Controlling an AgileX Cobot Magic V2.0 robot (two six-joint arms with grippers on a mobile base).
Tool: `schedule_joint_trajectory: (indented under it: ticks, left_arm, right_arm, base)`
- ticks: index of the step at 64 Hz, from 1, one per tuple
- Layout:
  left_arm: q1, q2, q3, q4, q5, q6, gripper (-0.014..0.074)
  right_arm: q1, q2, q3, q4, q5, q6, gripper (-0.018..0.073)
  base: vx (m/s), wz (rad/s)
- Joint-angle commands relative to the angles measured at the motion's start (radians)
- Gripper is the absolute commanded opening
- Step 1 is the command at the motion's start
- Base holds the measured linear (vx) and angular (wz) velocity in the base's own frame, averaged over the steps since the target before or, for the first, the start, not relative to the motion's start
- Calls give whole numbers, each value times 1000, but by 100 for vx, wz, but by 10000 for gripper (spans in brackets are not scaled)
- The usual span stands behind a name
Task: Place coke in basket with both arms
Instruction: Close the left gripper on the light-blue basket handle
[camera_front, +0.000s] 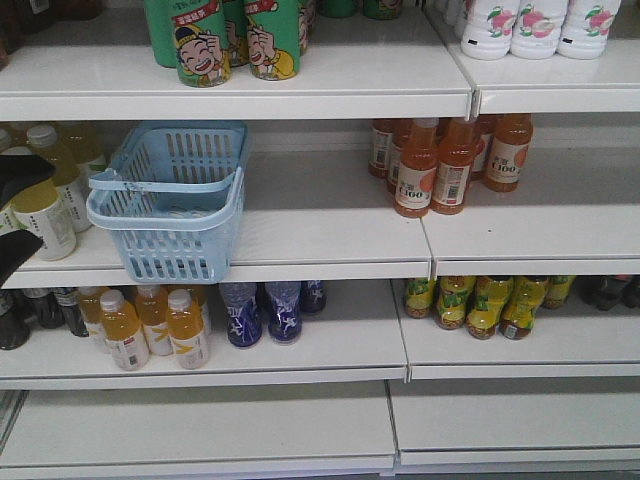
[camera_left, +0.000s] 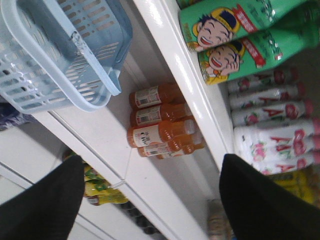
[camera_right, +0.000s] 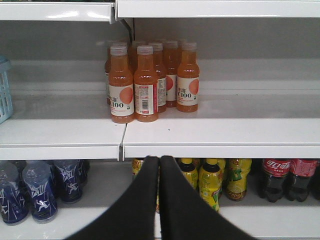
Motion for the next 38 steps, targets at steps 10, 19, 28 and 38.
schedule_joint_trajectory:
  ticks: [10, 19, 28, 38]
  left_arm:
    - [-3, 165, -34, -338, -123, 31, 522]
    - [-3, 291, -59, -474, -103, 133, 522]
    - [-3, 425, -155, -503, 7, 223, 522]
    - [-3, 544, -255, -503, 51, 224, 522]
  right_arm:
    - [0, -18, 11, -10, -77, -4, -9]
    - [0, -18, 11, -10, -77, -4, -9]
    - [0, -18, 11, -10, -77, -4, -9]
    - [0, -18, 11, -10, -77, -4, -9]
  base:
    - [0, 0]
    - [0, 0]
    - [0, 0]
    - [0, 0]
